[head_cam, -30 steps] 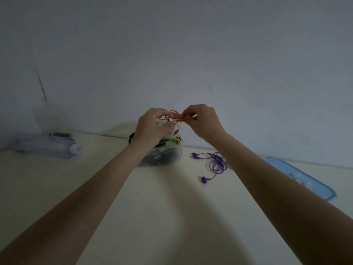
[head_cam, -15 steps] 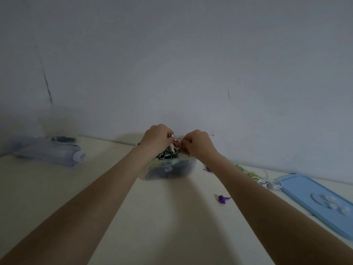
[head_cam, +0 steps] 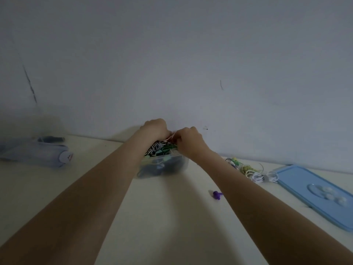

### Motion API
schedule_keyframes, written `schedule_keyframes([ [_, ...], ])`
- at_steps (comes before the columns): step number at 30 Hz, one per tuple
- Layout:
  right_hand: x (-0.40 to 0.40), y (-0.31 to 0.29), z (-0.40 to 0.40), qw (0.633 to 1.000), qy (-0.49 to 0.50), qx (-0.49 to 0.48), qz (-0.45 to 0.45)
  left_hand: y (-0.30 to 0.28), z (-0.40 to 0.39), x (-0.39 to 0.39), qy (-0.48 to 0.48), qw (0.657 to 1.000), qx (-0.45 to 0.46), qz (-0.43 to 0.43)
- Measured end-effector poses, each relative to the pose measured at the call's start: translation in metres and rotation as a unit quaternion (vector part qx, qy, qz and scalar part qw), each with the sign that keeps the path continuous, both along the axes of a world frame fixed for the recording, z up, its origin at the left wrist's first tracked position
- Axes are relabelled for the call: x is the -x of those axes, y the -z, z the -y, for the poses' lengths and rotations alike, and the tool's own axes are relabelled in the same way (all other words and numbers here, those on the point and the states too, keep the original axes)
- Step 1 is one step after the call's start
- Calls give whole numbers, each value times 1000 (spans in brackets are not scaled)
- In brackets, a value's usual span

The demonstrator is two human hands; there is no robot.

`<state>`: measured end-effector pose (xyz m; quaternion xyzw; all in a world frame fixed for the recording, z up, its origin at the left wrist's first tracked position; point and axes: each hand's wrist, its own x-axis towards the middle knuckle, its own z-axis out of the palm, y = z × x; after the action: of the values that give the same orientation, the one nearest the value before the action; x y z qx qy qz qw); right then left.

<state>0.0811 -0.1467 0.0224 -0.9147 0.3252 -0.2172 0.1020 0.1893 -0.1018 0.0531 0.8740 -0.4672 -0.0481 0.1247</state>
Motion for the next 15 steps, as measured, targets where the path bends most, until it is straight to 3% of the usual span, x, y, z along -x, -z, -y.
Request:
schedule_keyframes([
  [5,32,-7,10,992,25,-23,121,1,-19,14,19,999,7,36],
  [10,111,-19,19,991,88,-47,94,-5,-27,67,40,965,110,233],
  [12,138,-20,24,989,115,-65,70,3,-22,98,121,959,148,209],
  [15,170,-14,28,987,143,-75,28,29,-9,140,230,962,93,113],
])
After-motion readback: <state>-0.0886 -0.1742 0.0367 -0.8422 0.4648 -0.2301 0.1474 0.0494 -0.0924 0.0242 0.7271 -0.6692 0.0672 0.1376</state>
